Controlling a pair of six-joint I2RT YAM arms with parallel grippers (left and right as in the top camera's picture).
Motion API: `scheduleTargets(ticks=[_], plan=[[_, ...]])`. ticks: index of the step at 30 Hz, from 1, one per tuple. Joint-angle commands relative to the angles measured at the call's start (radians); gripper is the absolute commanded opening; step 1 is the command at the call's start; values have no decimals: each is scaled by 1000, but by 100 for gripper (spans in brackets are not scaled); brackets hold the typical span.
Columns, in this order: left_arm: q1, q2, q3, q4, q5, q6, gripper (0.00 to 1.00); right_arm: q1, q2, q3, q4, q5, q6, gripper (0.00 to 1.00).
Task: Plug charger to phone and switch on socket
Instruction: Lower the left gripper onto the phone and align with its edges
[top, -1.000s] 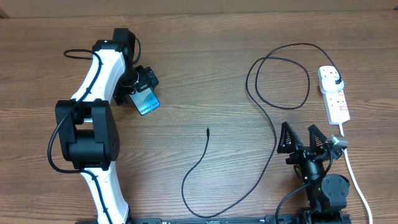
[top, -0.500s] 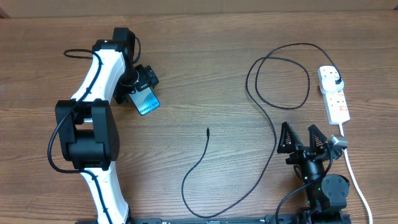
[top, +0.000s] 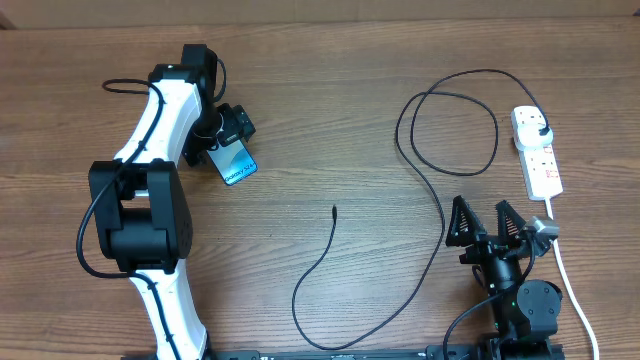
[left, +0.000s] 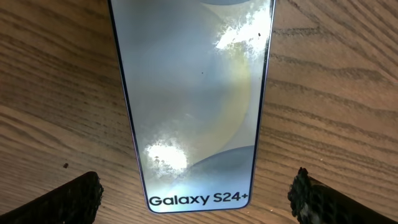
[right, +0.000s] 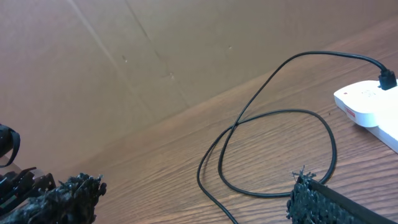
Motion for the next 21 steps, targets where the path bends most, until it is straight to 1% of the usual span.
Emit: scheduleTargets(ticks=[1, 10, 21], plan=[[2, 13, 8, -1, 5, -36, 100, 5, -2, -10, 7, -1, -6, 100], [2, 13, 7, -26, 3, -159, 100, 5, -2, -10, 8, -1, -6, 100], [2, 13, 6, 0, -14, -164, 100, 5, -2, -10, 8, -1, -6, 100]])
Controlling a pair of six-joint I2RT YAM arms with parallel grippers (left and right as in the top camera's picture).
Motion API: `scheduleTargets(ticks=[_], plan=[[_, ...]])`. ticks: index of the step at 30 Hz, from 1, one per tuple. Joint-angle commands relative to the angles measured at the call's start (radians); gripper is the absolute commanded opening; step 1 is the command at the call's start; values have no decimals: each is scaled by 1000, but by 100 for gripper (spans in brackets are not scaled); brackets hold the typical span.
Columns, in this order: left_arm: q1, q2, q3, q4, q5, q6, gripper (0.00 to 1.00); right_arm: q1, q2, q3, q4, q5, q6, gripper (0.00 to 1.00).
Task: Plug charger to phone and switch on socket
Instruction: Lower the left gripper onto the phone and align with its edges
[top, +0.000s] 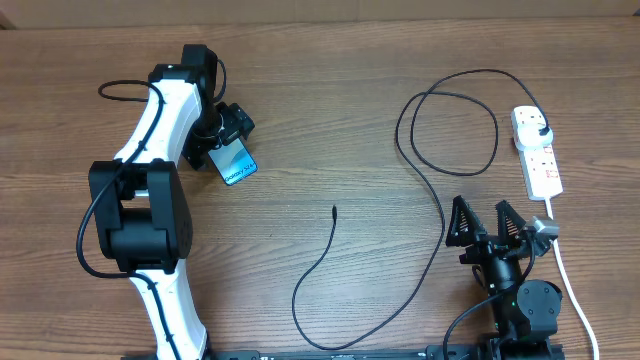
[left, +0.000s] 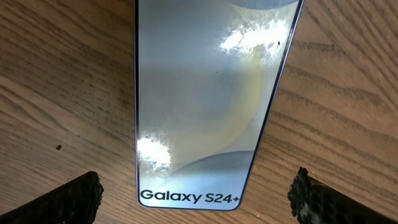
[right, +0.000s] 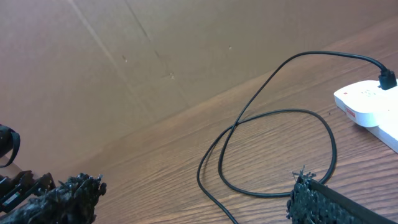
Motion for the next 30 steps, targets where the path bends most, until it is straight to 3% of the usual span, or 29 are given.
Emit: scheduleTargets(ticks=[1, 30], plan=[[2, 13, 6, 4, -15, -18, 100, 4, -2, -10, 7, -1, -6, 100], [-16, 13, -59, 73, -38, -18, 100, 4, -2, -10, 7, -1, -6, 100]])
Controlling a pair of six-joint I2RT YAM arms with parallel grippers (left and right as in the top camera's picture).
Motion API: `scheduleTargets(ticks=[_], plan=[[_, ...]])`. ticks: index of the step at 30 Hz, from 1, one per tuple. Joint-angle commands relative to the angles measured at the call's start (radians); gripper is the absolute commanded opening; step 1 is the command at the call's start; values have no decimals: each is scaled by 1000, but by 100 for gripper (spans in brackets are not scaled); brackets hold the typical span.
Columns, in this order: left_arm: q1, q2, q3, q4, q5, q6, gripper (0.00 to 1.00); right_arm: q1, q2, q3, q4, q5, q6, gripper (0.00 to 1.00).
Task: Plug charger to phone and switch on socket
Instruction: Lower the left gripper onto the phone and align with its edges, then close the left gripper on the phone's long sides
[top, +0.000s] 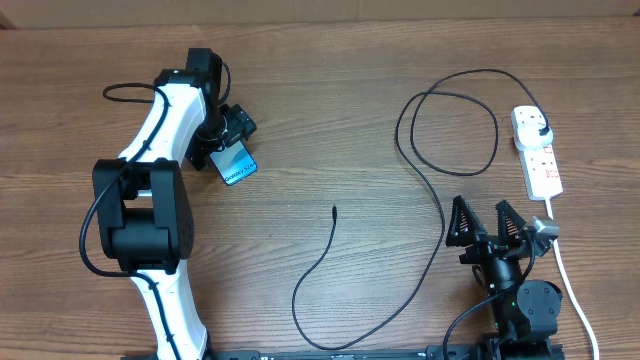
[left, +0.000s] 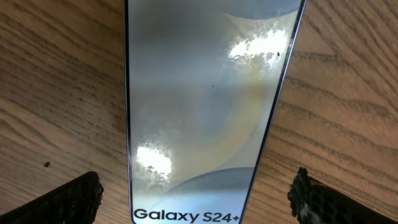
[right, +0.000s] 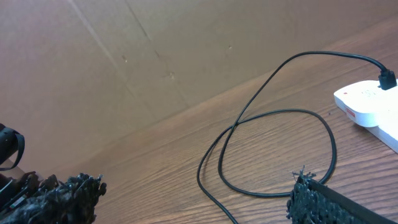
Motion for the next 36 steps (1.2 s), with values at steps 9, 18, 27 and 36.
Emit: scheduleTargets(ticks=[9, 18, 27, 36], plan=[[-15, 13, -29, 27, -7, -14, 100, 5, -2, -10, 7, -1, -6, 100], [-20, 13, -48, 46, -7, -14, 100, 5, -2, -10, 7, -1, -6, 100], [-20, 13, -49, 54, -6, -40, 100, 5, -2, -10, 7, -1, -6, 100], [-20, 13, -49, 62, -15, -93, 100, 5, -2, -10, 7, -1, -6, 100]])
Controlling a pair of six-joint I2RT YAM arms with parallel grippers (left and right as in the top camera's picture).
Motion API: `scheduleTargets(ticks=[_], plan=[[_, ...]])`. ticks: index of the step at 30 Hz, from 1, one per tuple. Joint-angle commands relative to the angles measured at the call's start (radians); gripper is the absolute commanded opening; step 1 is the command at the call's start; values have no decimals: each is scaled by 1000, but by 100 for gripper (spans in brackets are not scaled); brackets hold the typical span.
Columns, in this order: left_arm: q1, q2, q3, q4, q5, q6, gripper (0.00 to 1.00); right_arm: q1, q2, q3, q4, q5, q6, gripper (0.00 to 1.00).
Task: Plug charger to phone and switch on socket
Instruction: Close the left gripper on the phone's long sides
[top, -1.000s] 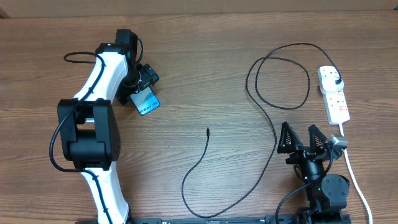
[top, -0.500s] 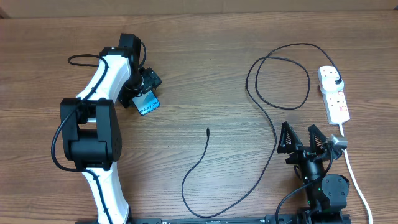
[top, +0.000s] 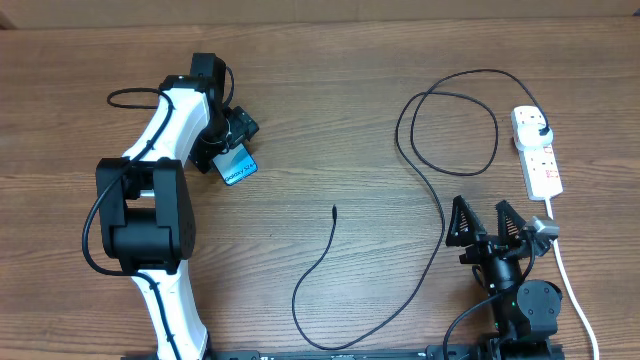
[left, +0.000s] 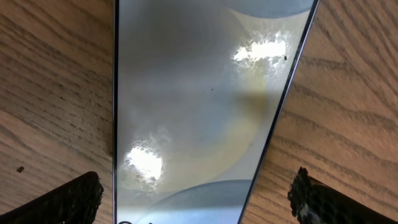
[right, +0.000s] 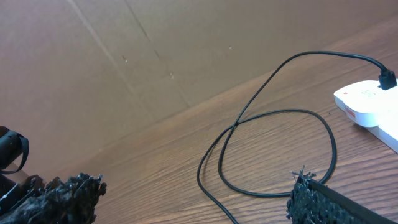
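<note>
The phone (top: 234, 165) lies screen up on the table at the left; in the left wrist view the phone (left: 199, 106) fills the frame between my fingers. My left gripper (top: 226, 141) hangs open right over it, one fingertip on either side of the phone's long edges. The black charger cable (top: 420, 150) loops across the right half, its free plug end (top: 333, 209) lying mid-table. The white socket strip (top: 537, 152) sits at the far right with the charger's plug in it. My right gripper (top: 488, 222) rests open at the near right, holding nothing.
A white lead (top: 572, 290) runs from the socket strip toward the near right edge. The left arm's own black cable (top: 130, 95) loops behind its wrist. A brown cardboard wall (right: 124, 62) backs the table in the right wrist view.
My left gripper has come lower and further along the phone: the screen looks bigger and the "Galaxy S24+" lettering has almost left the bottom of the wrist view. The right arm is still.
My left gripper stood open above the phone's lower end with the lettering in full view. At each later moment it had shifted slightly and sat closer to the screen, still open. The cable, the socket strip and the right arm have stayed where they were.
</note>
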Motion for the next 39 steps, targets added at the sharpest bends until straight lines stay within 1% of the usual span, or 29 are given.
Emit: scheduleTargets(ticks=[1, 4, 14, 17, 24, 39], plan=[[-7, 13, -4, -2, -21, -32, 100, 4, -2, -10, 8, -1, -6, 100], [-7, 13, -4, -13, -45, -31, 100, 4, -2, -10, 7, -1, -6, 100], [-7, 13, -4, -17, -59, -33, 100, 4, -2, -10, 7, -1, -6, 100], [-7, 22, -4, -14, -79, -51, 100, 4, -2, -10, 7, -1, -6, 100], [-6, 45, -4, 12, -34, -51, 100, 4, -2, -10, 7, -1, -6, 100], [-6, 45, -4, 19, -43, -51, 100, 4, -2, -10, 8, -1, -6, 100]])
